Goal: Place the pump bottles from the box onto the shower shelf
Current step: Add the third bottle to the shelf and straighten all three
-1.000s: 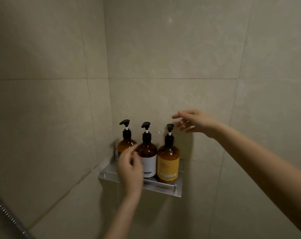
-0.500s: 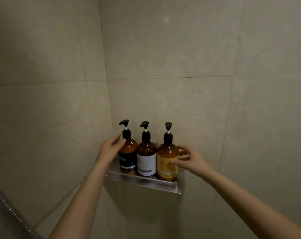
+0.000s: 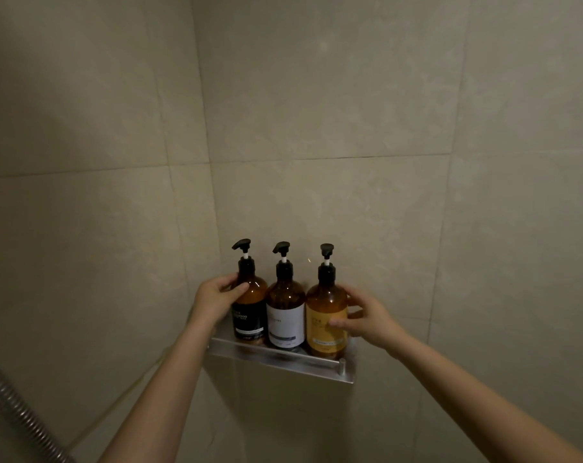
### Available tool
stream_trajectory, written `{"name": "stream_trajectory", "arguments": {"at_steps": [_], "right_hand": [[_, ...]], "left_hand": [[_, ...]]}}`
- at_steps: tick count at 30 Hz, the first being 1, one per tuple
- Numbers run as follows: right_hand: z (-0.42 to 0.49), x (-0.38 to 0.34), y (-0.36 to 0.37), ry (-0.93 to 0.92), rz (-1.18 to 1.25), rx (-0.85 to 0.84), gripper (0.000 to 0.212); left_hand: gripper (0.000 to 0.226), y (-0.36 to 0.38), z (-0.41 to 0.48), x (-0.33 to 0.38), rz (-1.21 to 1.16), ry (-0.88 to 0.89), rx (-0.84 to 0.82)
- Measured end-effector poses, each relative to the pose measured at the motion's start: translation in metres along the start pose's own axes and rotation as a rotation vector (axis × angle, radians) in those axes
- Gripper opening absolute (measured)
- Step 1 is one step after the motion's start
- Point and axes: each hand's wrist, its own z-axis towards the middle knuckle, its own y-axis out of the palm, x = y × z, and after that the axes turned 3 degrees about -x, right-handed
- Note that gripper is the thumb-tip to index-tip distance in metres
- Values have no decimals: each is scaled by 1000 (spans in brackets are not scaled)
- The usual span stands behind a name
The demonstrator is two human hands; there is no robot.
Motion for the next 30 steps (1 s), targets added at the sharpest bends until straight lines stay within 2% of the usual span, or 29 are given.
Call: {"name": "stream_trajectory", "arguments": {"at_steps": [7, 16, 30], "right_hand": [[2, 6, 3, 6, -8, 18, 67], [-3, 2, 5, 37, 11, 23, 71], [-8, 0, 12, 36, 55, 124, 73]], "left_hand": [[43, 7, -7, 0, 73, 63, 25], [46, 5, -8, 2, 116, 45, 12], [45, 6, -9, 2, 125, 36, 1]]}}
